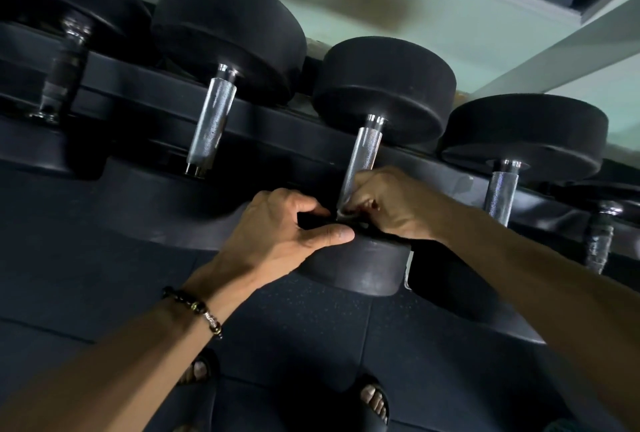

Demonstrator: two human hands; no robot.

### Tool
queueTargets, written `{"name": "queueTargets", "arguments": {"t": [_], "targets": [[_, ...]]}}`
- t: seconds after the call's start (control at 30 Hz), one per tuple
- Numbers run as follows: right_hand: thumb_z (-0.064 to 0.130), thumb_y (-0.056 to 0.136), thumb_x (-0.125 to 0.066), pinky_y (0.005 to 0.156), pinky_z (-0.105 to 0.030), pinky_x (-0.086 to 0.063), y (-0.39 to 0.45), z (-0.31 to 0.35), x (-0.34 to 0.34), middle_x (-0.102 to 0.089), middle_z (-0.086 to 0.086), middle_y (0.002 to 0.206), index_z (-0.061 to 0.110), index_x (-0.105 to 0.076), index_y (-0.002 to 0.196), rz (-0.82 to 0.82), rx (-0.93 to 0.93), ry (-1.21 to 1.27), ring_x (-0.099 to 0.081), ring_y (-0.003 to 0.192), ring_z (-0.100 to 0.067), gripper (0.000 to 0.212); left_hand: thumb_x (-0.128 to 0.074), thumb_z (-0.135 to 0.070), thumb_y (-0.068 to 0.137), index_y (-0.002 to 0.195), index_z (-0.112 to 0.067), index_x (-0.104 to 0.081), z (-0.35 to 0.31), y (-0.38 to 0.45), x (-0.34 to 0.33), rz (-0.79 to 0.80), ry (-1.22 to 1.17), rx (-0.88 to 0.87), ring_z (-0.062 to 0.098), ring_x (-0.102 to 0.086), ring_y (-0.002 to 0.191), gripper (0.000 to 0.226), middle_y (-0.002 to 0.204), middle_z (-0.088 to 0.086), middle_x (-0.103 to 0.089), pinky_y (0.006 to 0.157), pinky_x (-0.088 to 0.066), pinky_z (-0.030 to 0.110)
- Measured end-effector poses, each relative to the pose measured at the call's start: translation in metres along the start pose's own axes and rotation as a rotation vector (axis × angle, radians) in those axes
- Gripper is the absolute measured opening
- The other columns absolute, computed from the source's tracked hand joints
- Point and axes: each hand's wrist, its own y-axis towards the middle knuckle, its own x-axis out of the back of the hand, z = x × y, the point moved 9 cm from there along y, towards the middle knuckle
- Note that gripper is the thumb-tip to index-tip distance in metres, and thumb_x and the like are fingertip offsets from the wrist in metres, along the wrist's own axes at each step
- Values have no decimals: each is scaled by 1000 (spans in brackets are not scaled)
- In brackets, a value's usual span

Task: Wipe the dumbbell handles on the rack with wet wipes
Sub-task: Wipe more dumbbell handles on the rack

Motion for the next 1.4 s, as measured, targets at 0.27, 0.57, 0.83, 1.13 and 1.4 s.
{"name": "queueTargets", "arguments": {"t": [0.27,0.57,0.83,1.13,1.4], "targets": [[-7,85,-63,81,-26,-51,-4,-5,-5,-66,4,96,19,-77,105,-4,-73,26,-63,91,-13,36,-45,-97,56,96,-43,-72,8,2,-4,7,2,17,13,-62,105,72,102,-17,-70,91,-52,40],[4,81,-77,71,-18,-48,-21,-43,16,-69,3,86,30,-76,88,-456,-322,345,-64,74,-5,28,-48,-96,56,94,-43,-71,9,2,-4,0,-24,33,13,-62,106,69,102,-17,-70,91,-53,40],[11,77,-83,71,-34,-59,-27,-57,10,-74,2,72,32,-74,70,-539,-473,618,-69,66,-12,24,-54,-87,57,92,-36,-74,0,-2,0,-4,-57,40,5,-64,97,65,95,-18,-70,88,-54,36],[4,74,-83,74,-34,-59,-42,-55,0,-75,1,75,23,-74,67,-485,-592,623,-71,73,-11,22,-59,-78,57,92,-35,-74,-4,-3,1,21,-60,69,-5,-63,88,58,92,-20,-70,79,-50,14],[2,74,-79,65,-21,-57,-47,-69,-12,-72,4,73,22,-70,71,-672,-865,880,-69,68,-8,23,-61,-75,55,93,-33,-75,-4,-4,2,5,-79,102,-8,-63,84,58,88,-20,-69,73,-46,10]]}}
